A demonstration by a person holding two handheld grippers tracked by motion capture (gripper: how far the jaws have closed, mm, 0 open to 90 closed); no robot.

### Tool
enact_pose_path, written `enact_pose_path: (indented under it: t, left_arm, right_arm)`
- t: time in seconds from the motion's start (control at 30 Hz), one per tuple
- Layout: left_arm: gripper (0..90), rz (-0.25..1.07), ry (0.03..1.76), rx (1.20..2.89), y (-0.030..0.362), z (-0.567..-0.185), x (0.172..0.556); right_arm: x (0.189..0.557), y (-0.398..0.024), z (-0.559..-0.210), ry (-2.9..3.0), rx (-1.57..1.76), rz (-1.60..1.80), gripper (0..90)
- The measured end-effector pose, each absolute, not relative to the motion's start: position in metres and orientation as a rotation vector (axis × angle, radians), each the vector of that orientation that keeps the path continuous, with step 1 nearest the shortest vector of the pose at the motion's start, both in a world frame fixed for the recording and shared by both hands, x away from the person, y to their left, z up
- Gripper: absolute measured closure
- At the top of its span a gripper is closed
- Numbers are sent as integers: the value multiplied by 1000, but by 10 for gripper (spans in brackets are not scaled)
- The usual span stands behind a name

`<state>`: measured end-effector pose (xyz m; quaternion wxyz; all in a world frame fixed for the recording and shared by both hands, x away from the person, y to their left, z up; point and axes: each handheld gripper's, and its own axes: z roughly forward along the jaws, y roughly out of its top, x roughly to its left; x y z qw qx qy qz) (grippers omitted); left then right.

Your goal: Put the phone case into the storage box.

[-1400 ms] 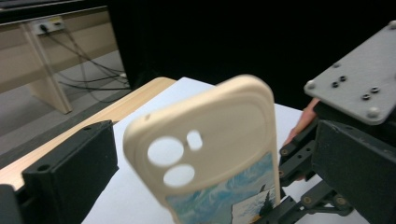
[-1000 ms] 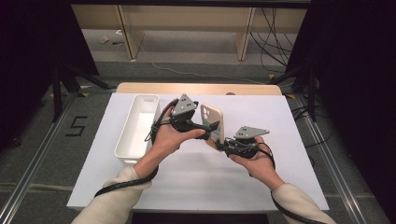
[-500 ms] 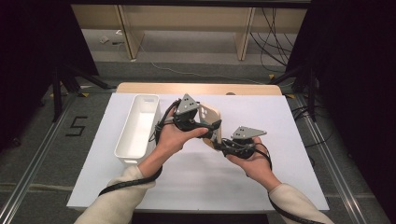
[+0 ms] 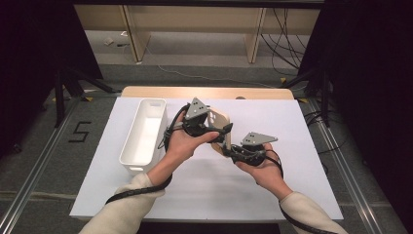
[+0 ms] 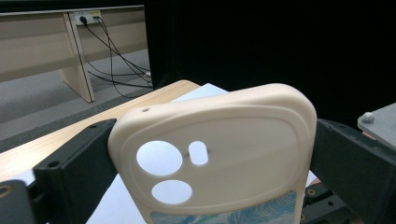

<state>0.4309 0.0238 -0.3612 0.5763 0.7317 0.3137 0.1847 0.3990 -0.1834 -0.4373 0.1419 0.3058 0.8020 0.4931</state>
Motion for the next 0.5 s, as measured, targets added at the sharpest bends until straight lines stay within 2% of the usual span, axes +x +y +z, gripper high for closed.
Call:
enact_pose_path:
  t: [0.37,0.5]
  left_arm:
    - [85,418,741,1701,24,-362,431]
    - [90,428,727,1714,22,-362,431]
  right_arm:
    - [400,-184,-439,2319,878,1410,798]
    - [400,-183,-440,2323,879,1409,752]
